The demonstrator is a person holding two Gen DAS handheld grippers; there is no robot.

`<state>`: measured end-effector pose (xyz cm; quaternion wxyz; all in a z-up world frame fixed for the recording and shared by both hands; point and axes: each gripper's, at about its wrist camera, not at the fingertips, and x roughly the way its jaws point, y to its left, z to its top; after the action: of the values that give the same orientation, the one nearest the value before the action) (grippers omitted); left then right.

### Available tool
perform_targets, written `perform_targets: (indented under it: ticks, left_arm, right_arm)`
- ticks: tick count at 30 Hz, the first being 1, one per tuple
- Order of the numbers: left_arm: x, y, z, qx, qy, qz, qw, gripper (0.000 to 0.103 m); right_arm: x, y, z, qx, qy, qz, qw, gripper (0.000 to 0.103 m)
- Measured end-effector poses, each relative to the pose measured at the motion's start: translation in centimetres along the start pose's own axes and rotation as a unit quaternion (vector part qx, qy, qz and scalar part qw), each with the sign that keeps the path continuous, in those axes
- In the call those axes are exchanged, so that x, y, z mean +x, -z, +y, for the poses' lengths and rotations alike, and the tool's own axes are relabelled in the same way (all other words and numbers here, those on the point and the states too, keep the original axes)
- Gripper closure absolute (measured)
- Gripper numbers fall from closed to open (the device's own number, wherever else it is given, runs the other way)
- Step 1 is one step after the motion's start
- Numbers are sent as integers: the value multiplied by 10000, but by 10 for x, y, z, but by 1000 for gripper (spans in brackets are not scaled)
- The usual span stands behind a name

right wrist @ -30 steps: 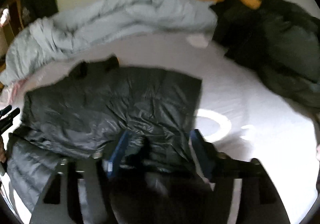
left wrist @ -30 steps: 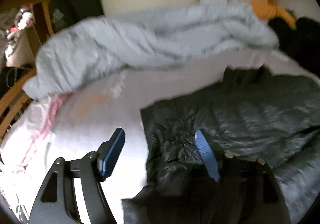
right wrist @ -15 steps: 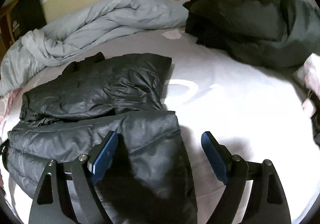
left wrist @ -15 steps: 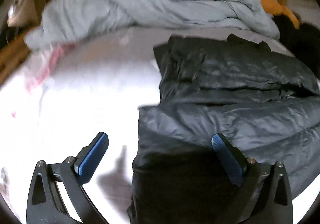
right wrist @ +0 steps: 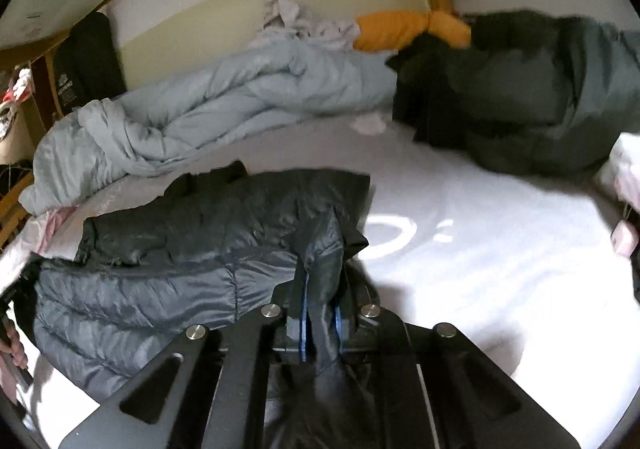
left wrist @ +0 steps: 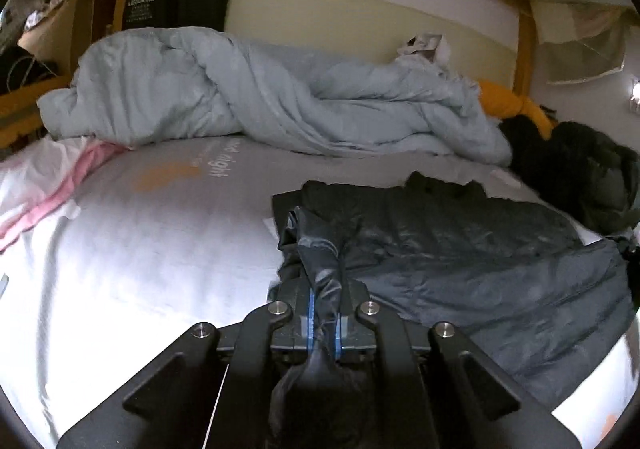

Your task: Fold large clothes

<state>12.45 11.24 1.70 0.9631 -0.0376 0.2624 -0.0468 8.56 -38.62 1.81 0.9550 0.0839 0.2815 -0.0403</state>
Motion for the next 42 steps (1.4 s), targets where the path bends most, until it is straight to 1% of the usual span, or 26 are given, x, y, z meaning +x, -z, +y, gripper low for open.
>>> perform_targets:
  ticks: [3,4,5,7,9,10,11,12,13,14,15,16,17,19,21,22,23,24,25,27,28,31,34,42]
  left_arm:
    - [28,8,5,-3,-171,527,9985,94]
    - [37,13,6,35,-252,653,9975,92]
    - [42,18,7,59,-284,756,9967,90]
    - [51,23,9,16,-294,942,9951,85]
    - [47,20,13,-83,-304,821,9961,83]
    - [42,19,15,-106,-360,727,9966,71]
    - [39,18,16,-95,-514,646,9965,61]
    - [32,16,16,-20,-780,512,9956,48]
    - [24,15,14,97,-1072,320,9937,46]
    - [16,14,14,167,-1204,162,9925,46]
    - [8,13,14,180,-1175,52,9929,45]
    - [0,12,15,143,-1058,10,9943,45]
    - [-7,11,15,85,-965,-22,9953,44]
    - [-22,12,11,5,-809,-119,9966,34]
    - [-37,13,2,71,-673,-216,9975,29]
    - [-45,13,-6,165,-615,-285,9976,23]
    - [-51,13,-13,257,-568,-363,9974,19]
    - [-58,13,-21,358,-516,-460,9970,13]
    - [-65,14,-29,450,-463,-543,9964,7]
    - [-71,15,-43,586,-321,-604,9959,1]
    - [-73,17,-49,628,-261,-611,9958,1]
    - [-77,26,-63,685,-122,-607,9957,1]
    - [-75,35,-75,751,0,-472,9961,1]
    - [-77,48,-98,1029,297,-248,9939,1]
  right_arm:
    - [26,6,0,-80,241,512,9984,93]
    - [40,11,-1,-106,340,795,9962,93]
    - [47,14,-2,-98,329,913,9952,91]
    - [54,17,-5,-45,347,976,9946,88]
    - [52,16,-5,-75,383,897,9952,85]
    - [47,14,-5,-95,419,817,9957,83]
    - [45,14,-5,-88,423,762,9962,79]
    - [41,13,-6,-72,453,708,9964,76]
    - [35,12,-7,-51,506,638,9967,70]
    - [27,11,-8,-13,548,508,9972,58]
    - [21,10,-9,19,539,361,9979,49]
    - [10,8,-9,59,525,101,9986,36]
    - [3,7,-9,44,511,-52,9987,35]
    - [-15,6,-2,-84,408,-309,9987,35]
    - [-30,10,6,-127,325,-500,9981,33]
    - [-38,13,10,-146,268,-608,9977,24]
    - [-48,19,18,-197,207,-733,9969,12]
    - [-52,21,21,-235,187,-790,9964,11]
    - [-59,26,29,-338,185,-840,9957,10]
    - [-64,33,40,-494,224,-801,9953,10]
    - [-67,37,45,-563,249,-781,9950,10]
    - [-71,49,60,-719,232,-710,9946,10]
    - [-72,57,70,-846,278,-637,9940,10]
    - [-73,67,83,-973,135,-543,9937,10]
